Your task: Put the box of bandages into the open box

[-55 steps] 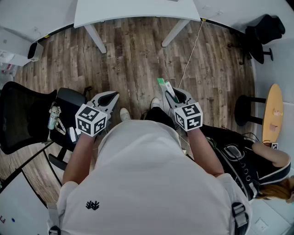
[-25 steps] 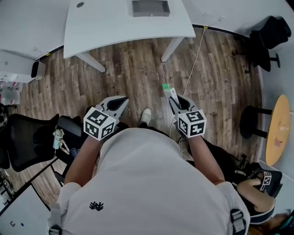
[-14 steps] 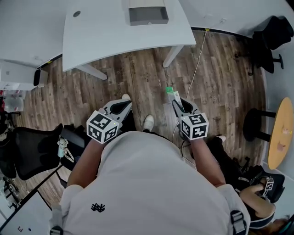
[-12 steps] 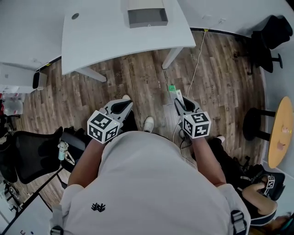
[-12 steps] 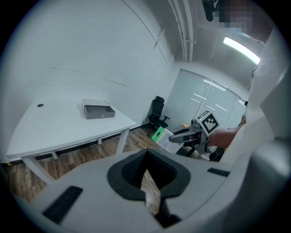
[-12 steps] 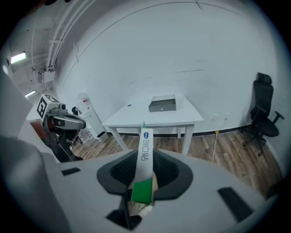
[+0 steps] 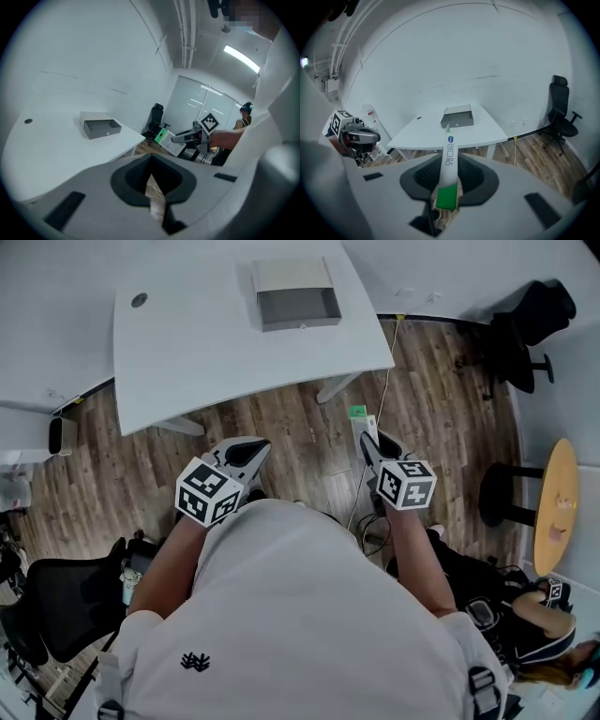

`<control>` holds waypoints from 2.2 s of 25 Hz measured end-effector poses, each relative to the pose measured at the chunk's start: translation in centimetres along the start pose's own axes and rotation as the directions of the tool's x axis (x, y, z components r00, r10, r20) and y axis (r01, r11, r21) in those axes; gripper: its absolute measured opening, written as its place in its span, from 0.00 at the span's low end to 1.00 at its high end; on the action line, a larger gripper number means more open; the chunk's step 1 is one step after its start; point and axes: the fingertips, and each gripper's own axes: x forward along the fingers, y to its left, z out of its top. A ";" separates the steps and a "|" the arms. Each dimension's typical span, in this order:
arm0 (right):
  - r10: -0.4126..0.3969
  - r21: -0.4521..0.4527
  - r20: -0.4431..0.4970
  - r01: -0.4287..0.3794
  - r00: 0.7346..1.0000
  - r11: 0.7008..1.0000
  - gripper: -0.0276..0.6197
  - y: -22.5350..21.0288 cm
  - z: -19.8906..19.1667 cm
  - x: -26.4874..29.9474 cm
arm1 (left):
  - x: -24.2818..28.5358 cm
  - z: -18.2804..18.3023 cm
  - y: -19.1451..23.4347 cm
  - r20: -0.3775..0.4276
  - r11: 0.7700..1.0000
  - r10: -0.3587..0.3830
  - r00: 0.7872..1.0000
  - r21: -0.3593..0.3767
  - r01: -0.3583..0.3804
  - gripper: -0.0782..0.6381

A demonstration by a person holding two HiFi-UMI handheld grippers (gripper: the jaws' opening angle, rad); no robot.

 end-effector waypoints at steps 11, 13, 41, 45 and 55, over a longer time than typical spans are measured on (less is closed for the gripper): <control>-0.007 -0.015 0.004 0.007 1.000 1.000 0.19 1.9 6.5 7.2 | -1.8 1.4 7.2 0.016 1.000 0.002 1.000 -0.019 -0.002 0.12; 0.002 -0.020 0.005 -0.002 1.000 1.000 0.19 1.2 8.1 8.7 | -1.5 2.0 8.3 0.023 0.999 0.022 0.999 -0.028 -0.022 0.12; 0.121 -0.154 -0.097 -0.135 0.988 0.979 0.19 -5.9 21.6 30.0 | 2.9 9.3 18.1 0.060 0.923 0.363 0.930 -0.160 -0.350 0.12; 0.129 -0.167 -0.109 -0.146 0.986 0.975 0.19 -6.3 21.9 31.4 | 3.0 9.5 18.4 0.049 0.909 0.393 0.918 -0.173 -0.380 0.12; 0.173 -0.234 -0.141 -0.203 0.975 0.951 0.19 -6.0 22.1 33.6 | 3.8 9.6 18.5 0.017 0.881 0.439 0.898 -0.205 -0.427 0.12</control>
